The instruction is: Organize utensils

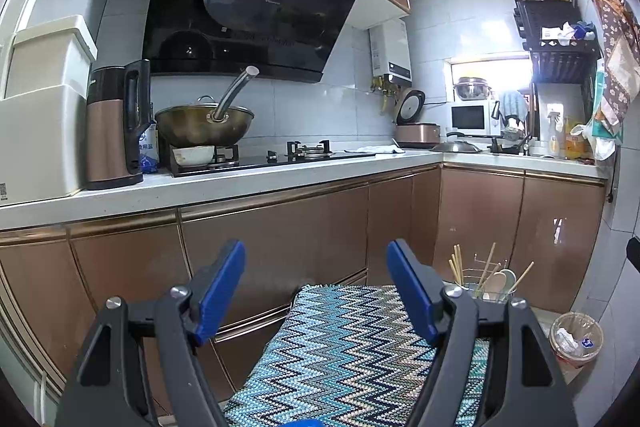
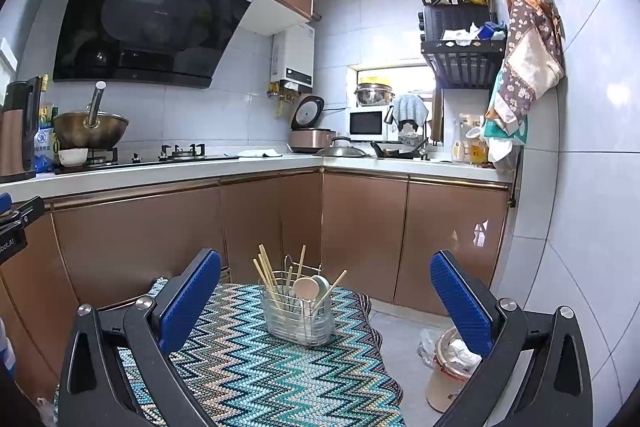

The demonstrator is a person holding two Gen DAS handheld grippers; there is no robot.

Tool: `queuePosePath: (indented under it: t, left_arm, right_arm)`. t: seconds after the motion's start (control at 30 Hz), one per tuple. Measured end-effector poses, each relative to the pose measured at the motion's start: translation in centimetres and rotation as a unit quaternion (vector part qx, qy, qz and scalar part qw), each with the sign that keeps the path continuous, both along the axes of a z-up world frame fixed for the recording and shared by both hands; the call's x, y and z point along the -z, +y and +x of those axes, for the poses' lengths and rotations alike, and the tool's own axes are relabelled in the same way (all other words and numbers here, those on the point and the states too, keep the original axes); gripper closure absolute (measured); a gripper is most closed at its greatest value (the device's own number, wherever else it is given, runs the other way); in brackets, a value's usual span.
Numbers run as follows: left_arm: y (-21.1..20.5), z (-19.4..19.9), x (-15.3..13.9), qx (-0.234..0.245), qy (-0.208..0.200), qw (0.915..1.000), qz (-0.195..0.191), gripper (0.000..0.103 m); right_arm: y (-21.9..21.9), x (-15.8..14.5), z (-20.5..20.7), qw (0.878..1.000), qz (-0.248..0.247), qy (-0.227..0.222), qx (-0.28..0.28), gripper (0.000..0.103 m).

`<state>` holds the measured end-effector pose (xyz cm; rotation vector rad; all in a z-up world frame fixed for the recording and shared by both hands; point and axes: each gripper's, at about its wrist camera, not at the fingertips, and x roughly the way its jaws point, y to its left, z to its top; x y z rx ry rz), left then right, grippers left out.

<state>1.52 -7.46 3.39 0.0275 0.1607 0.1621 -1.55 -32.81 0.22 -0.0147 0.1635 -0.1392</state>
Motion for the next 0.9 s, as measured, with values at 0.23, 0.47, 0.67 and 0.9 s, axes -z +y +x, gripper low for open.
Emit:
queuePosePath:
  t: [0.23,0.47,0.67,0.9]
  left_arm:
    - [-0.05,-0.38,0.39,0.002,0.001,1.0000,0.002,0.031]
    - [0.08,-0.66,0.41,0.000,0.000,1.0000,-0.001,0.031]
    - [-0.05,-0.93,0.46,0.000,-0.001,1.0000,0.001,0.031]
    - [0.05,-1.00,0.64,0.002,0.000,1.0000,0.002,0.031]
  right_arm:
    - [-0.01,0.15,-0.20,1.000,-0.002,0.000,0.002,0.000]
    - [0.24,0.40,-0.26,1.000,-0.004,0.004,0.001,0.000]
    - [0.29,0.55,-0.39,1.000,-0.004,0.002,0.002,0.000]
    - [0.45,0.75,-0.60,1.000,-0.002,0.002,0.004,0.000]
